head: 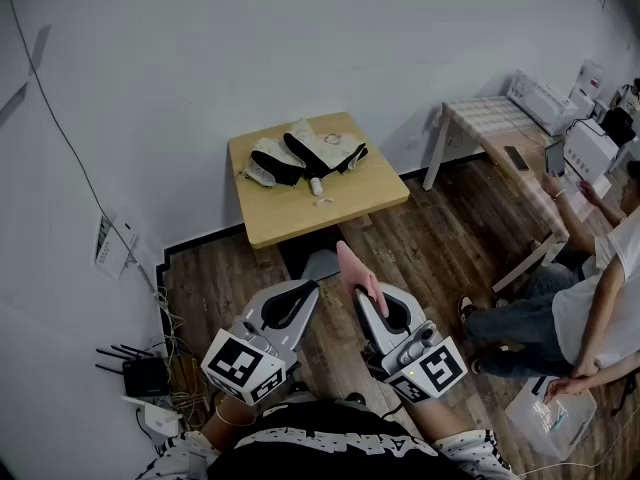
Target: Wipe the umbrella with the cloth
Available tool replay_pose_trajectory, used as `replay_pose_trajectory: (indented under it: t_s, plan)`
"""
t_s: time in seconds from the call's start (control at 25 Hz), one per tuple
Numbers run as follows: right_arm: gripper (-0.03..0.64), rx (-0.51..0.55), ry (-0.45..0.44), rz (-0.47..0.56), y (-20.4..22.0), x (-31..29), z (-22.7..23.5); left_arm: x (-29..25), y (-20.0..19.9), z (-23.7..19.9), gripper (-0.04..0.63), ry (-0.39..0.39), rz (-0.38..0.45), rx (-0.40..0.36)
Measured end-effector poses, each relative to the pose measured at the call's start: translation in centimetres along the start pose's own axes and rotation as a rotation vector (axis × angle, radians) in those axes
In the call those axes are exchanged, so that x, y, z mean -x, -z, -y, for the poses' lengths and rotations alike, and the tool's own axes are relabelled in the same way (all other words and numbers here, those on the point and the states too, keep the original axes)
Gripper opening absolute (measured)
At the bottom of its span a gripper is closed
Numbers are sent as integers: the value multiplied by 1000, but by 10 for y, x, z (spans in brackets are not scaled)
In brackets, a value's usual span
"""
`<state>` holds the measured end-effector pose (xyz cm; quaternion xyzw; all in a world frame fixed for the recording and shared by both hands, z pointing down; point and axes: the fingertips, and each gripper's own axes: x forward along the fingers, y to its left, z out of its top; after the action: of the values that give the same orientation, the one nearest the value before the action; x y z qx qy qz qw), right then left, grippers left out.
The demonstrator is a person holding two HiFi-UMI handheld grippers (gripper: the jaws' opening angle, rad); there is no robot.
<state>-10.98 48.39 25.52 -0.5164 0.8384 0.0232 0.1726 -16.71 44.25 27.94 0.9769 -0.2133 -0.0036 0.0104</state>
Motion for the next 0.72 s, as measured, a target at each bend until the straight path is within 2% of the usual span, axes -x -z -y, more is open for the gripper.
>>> replay_pose_trajectory:
  t_s: [0.24,0.48,0.72]
  plan:
    - [29,-43,8,7,-3,14,17,-11,1,9,-6,-10,5,19]
    - [29,-21,-10,1,-10,36,26,-24,5,30,-6,-20,-3,16]
    - [31,-58,-4,-4,-9,58,40,-28,15,47,-6,-39,-26,28]
